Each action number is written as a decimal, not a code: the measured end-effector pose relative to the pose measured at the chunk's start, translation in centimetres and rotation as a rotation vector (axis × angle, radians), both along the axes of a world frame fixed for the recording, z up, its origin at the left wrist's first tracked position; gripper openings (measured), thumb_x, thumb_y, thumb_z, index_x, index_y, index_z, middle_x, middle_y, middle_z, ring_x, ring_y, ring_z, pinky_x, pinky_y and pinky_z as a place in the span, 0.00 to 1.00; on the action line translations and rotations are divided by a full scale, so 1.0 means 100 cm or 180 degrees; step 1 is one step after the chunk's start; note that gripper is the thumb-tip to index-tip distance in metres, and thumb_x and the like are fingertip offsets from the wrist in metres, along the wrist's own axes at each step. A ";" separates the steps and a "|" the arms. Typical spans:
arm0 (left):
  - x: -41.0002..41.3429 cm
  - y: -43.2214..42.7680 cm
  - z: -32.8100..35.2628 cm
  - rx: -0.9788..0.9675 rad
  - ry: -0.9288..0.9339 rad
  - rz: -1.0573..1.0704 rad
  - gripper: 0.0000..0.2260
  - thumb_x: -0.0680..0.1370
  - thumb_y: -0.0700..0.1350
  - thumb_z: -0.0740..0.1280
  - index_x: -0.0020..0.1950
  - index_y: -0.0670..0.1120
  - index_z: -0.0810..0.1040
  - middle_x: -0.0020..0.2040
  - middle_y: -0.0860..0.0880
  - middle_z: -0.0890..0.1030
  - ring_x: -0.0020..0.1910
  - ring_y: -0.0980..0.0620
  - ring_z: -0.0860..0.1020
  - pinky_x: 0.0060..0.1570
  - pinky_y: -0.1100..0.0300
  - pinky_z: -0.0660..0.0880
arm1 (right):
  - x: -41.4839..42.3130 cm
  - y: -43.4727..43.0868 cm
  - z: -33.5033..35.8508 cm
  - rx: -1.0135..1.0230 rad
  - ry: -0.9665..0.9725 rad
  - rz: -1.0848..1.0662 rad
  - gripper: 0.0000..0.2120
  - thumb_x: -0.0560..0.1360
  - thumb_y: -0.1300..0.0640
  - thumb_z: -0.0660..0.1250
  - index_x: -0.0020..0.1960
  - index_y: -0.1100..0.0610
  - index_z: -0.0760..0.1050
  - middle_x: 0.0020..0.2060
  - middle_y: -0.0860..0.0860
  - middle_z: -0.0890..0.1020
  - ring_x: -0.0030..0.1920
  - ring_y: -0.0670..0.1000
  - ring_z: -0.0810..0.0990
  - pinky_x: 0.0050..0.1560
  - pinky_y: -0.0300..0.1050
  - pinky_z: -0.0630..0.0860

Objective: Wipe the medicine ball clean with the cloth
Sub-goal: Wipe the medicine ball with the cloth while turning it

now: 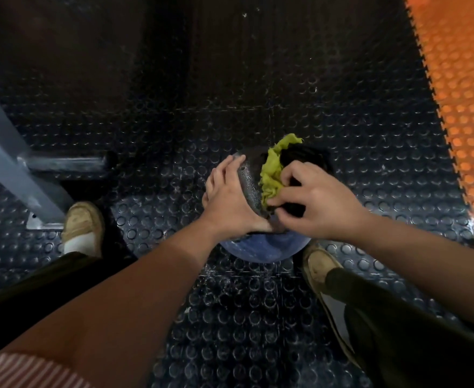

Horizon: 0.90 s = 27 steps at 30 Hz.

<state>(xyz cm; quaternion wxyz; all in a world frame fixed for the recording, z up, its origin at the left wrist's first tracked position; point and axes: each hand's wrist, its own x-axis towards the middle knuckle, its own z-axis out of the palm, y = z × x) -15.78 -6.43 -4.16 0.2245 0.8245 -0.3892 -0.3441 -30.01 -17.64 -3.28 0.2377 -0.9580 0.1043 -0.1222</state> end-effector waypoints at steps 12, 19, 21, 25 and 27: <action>0.004 0.002 -0.002 -0.0035 -0.0006 -0.0053 0.59 0.54 0.58 0.83 0.77 0.57 0.50 0.74 0.58 0.49 0.74 0.53 0.49 0.74 0.44 0.54 | 0.003 0.003 0.000 0.0253 -0.0177 -0.0450 0.12 0.71 0.53 0.65 0.45 0.58 0.84 0.40 0.55 0.74 0.41 0.55 0.75 0.44 0.45 0.70; -0.008 0.009 -0.004 -0.0016 -0.0202 -0.0159 0.60 0.55 0.63 0.80 0.77 0.57 0.47 0.75 0.60 0.46 0.75 0.54 0.46 0.74 0.42 0.52 | 0.024 -0.029 0.006 0.0600 0.0181 -0.0946 0.09 0.72 0.55 0.68 0.49 0.56 0.84 0.44 0.55 0.75 0.47 0.54 0.77 0.50 0.42 0.71; -0.013 0.015 -0.007 -0.0054 -0.0245 -0.0245 0.59 0.56 0.65 0.79 0.77 0.58 0.46 0.74 0.62 0.45 0.75 0.54 0.44 0.74 0.41 0.50 | 0.031 -0.039 0.004 0.0963 0.0405 -0.1285 0.07 0.72 0.57 0.71 0.49 0.56 0.83 0.44 0.50 0.74 0.49 0.48 0.75 0.47 0.29 0.66; -0.014 0.033 -0.007 -0.0201 -0.0002 -0.0404 0.53 0.59 0.63 0.79 0.70 0.69 0.44 0.69 0.72 0.42 0.76 0.56 0.41 0.75 0.42 0.48 | 0.021 -0.031 0.002 0.1414 0.0442 -0.1396 0.04 0.72 0.58 0.72 0.46 0.53 0.82 0.48 0.52 0.74 0.48 0.47 0.75 0.49 0.27 0.65; -0.009 0.041 -0.004 -0.0141 0.0181 -0.0441 0.50 0.61 0.59 0.80 0.65 0.71 0.44 0.68 0.73 0.43 0.73 0.61 0.43 0.75 0.44 0.48 | 0.011 -0.021 0.002 0.1505 0.0393 -0.1304 0.05 0.71 0.59 0.72 0.45 0.51 0.81 0.48 0.52 0.74 0.49 0.48 0.75 0.50 0.31 0.66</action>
